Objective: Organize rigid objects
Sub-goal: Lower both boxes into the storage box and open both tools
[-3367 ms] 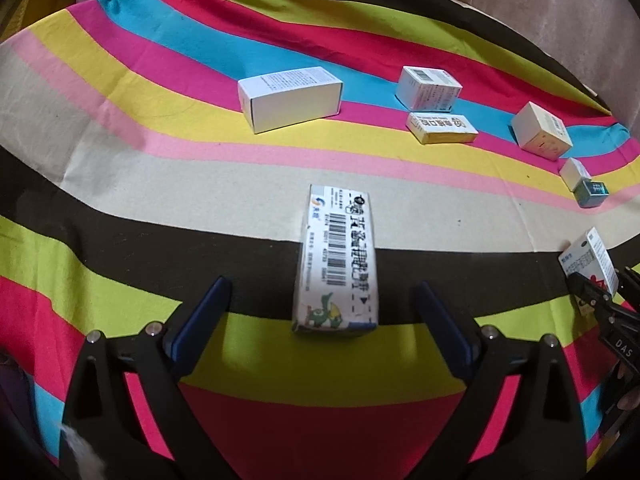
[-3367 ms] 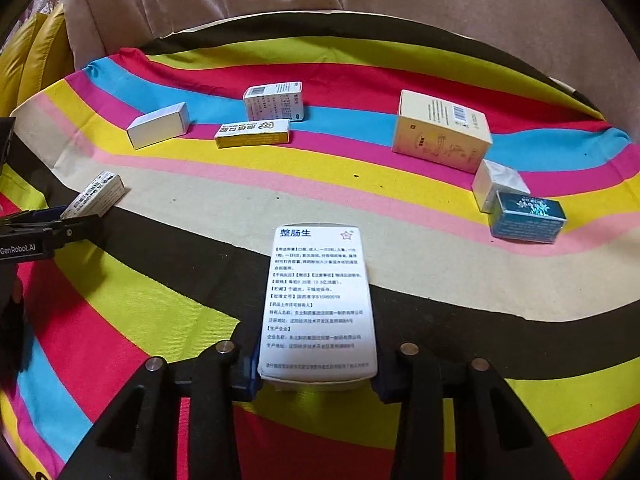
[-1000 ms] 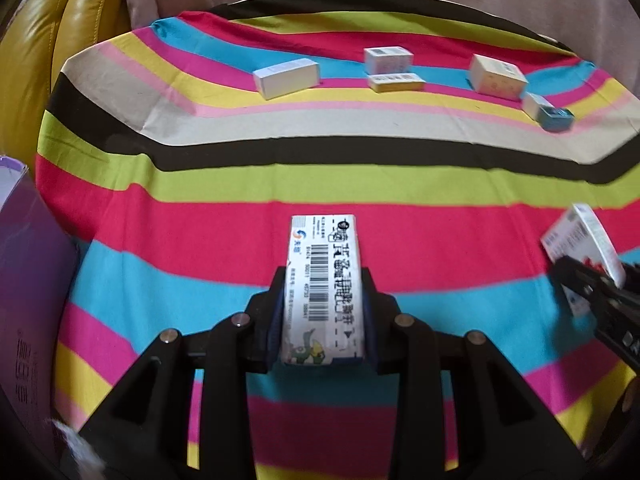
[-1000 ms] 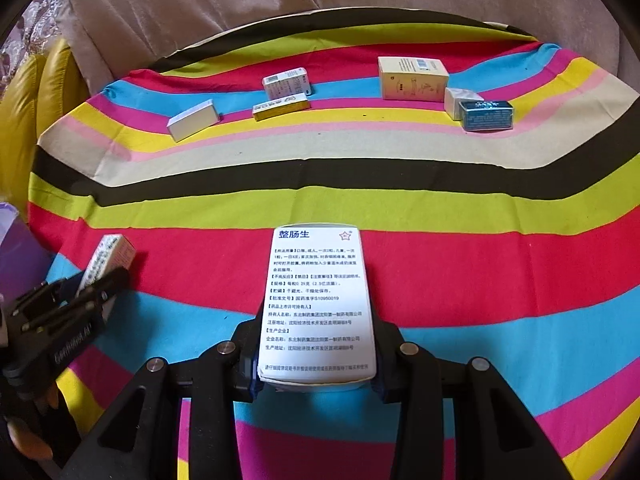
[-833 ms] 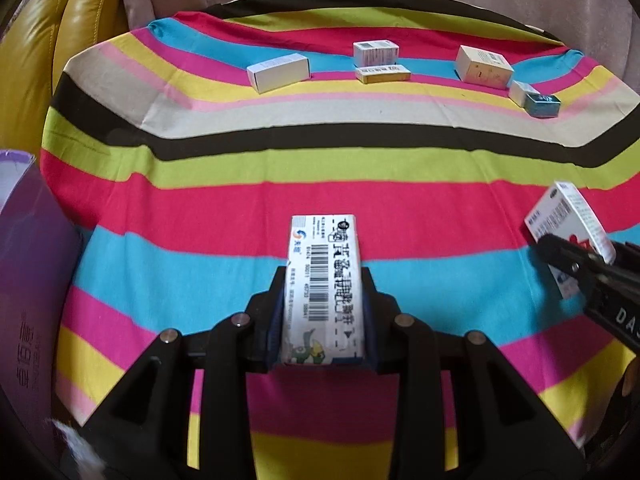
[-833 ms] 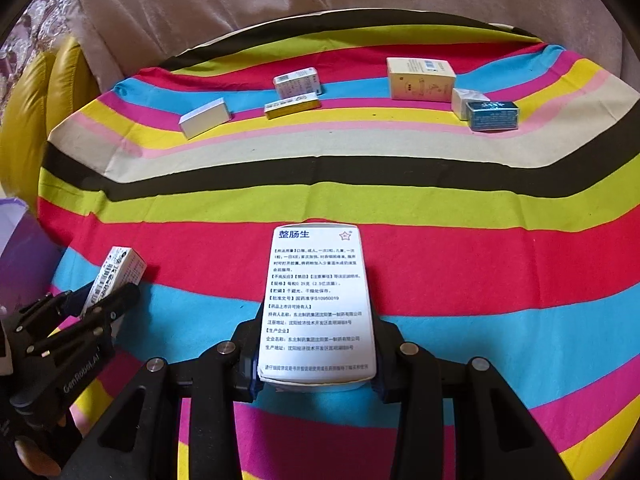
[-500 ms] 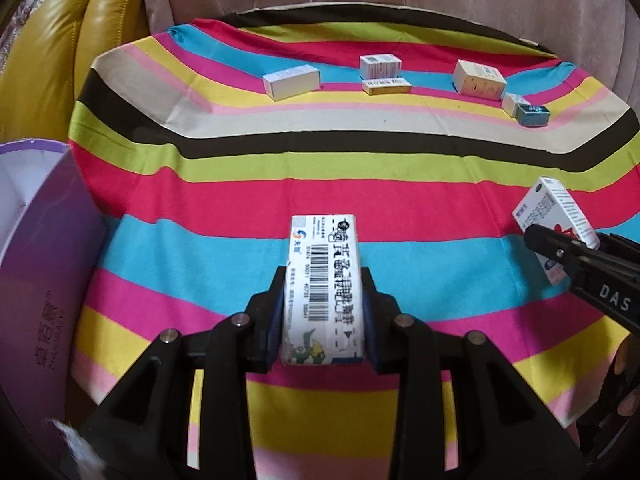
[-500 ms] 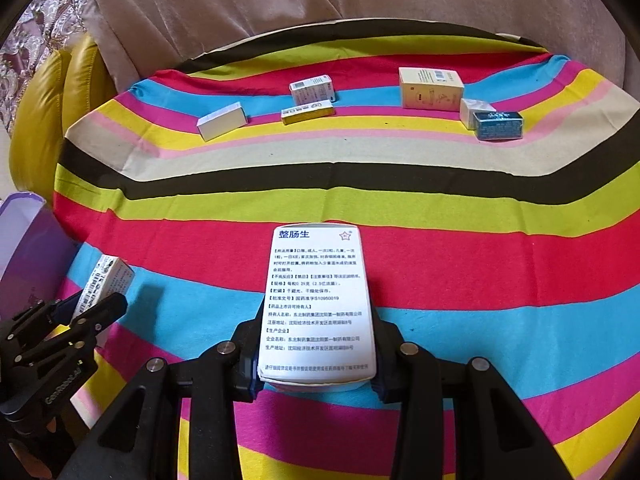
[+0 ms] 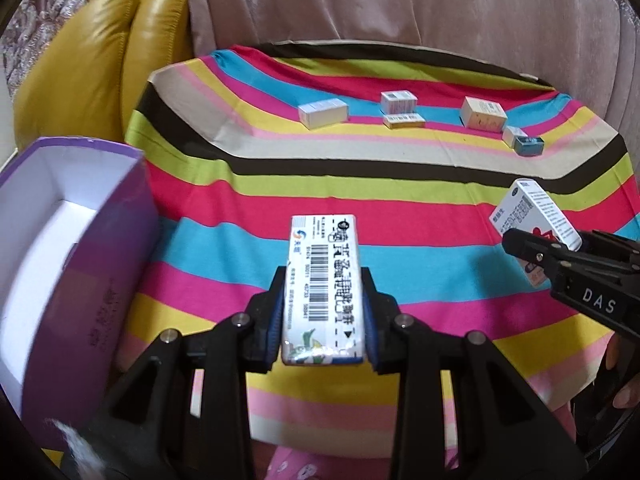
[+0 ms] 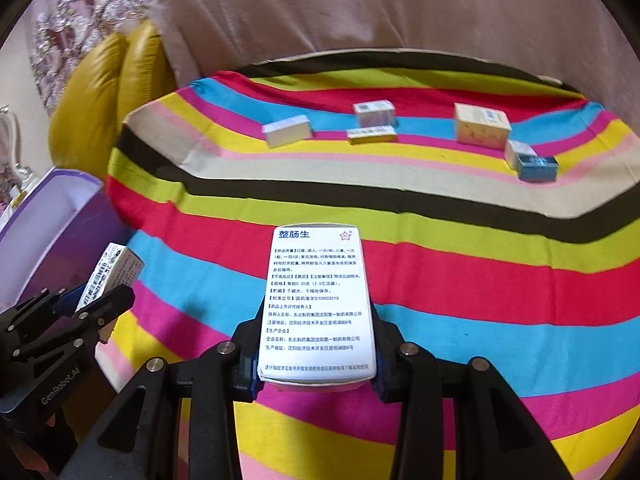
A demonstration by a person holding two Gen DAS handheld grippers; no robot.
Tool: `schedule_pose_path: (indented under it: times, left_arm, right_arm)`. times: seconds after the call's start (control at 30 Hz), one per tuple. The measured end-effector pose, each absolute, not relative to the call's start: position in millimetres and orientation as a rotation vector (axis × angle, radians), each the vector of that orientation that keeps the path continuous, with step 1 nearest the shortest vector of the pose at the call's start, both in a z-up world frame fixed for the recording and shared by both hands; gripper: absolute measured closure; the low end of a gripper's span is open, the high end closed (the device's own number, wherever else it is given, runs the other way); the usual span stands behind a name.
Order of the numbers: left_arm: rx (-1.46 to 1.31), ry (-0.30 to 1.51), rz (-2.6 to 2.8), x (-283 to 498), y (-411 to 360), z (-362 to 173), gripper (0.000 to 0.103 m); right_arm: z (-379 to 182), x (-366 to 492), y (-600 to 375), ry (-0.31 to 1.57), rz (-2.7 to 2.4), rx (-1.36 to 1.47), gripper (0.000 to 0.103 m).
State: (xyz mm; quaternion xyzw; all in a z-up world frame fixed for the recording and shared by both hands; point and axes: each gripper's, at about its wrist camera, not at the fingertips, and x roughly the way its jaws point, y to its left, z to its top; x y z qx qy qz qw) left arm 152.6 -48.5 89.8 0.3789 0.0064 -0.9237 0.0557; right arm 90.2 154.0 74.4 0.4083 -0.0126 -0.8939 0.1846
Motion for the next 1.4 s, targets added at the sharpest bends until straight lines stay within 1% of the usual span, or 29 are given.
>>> schedule_pose_path:
  times: [0.3,0.7,1.0,1.2,1.3,1.4]
  left_arm:
    - [0.996,0.065,-2.796,184.9,-81.5,130.7,0.066]
    - [0.757,0.137,-2.67,244.2,-163.8,183.8,0.066]
    - [0.713,0.284,-2.496,278.5,-251.5,189.9,0.066]
    - [0.72,0.299,-2.421,282.3,-283.6,181.4,0.066]
    - [0.742,0.353,-2.395,282.7,-303.6,178.5,0.066]
    - [0.748,0.338,-2.366,280.4,-314.7,179.1,0.066]
  right_arm:
    - [111.8,111.7,108.2,0.056,-2.452,1.014,0.062]
    - [156.9,136.1,-8.6,0.239,-2.244,0.816,0.062]
    - [172.9,163.3,-119.0,0.388,-2.027,0.703,0.062]
    - [175.7,182.2,-166.4,0.455,-1.954,0.658,0.063]
    - [173.2,180.9,-185.7,0.467,-1.915,0.667,0.063]
    - [172.6,181.3,-203.2,0.504,-1.914,0.647,0.063]
